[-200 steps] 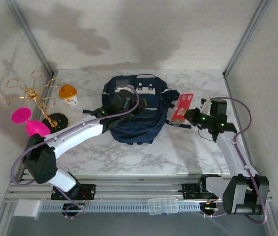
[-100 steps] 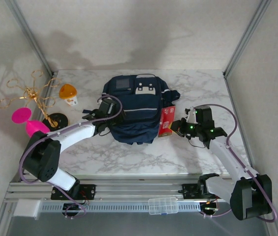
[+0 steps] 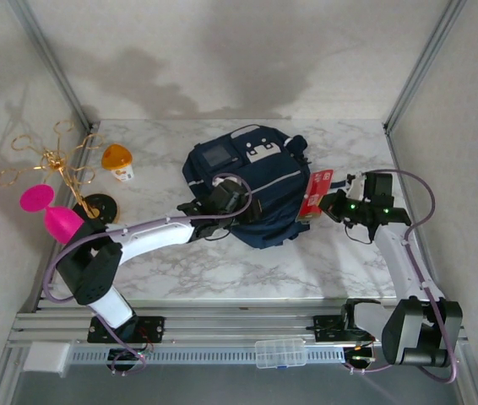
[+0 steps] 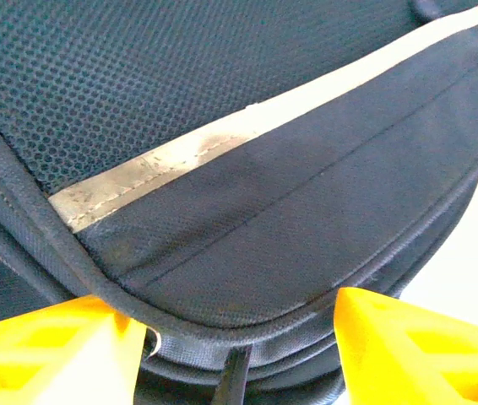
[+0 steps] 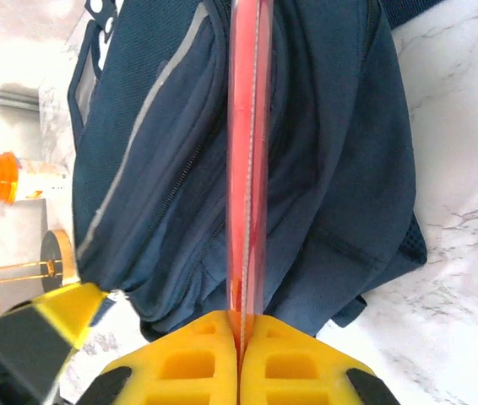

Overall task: Pack the student bag
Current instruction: Rotate the student bag at the center of the table, then open the student bag at the center of the table.

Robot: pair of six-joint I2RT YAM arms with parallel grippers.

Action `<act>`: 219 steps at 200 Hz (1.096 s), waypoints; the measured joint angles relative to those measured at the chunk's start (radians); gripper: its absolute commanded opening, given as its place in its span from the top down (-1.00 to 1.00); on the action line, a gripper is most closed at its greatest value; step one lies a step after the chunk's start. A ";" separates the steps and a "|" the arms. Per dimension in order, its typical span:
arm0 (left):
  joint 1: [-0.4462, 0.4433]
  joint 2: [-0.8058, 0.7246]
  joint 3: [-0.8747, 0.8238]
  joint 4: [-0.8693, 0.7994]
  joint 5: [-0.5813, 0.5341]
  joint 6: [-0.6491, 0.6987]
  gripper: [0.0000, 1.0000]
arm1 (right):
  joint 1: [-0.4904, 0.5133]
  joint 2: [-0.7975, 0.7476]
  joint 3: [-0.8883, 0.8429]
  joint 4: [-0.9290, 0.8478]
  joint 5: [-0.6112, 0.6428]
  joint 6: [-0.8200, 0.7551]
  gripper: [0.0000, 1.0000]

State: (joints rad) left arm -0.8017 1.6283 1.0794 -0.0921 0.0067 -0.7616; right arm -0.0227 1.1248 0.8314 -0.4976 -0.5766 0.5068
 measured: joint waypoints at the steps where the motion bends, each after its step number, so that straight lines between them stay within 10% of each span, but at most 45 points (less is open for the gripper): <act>1: 0.000 -0.001 0.003 -0.003 -0.002 0.000 -0.18 | 0.000 0.000 0.000 -0.001 0.000 -0.001 1.00; 142: -0.133 0.240 0.358 -0.242 -0.286 0.690 -0.58 | -0.100 0.000 0.001 -0.009 -0.054 -0.013 1.00; 219: -0.102 0.355 0.469 -0.249 -0.389 0.747 -0.30 | -0.100 -0.001 0.001 0.010 -0.099 0.006 1.00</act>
State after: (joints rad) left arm -0.9035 1.9831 1.5486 -0.3412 -0.3820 -0.0151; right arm -0.1223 1.1236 0.8322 -0.4877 -0.6758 0.5125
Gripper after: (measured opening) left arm 0.688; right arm 0.055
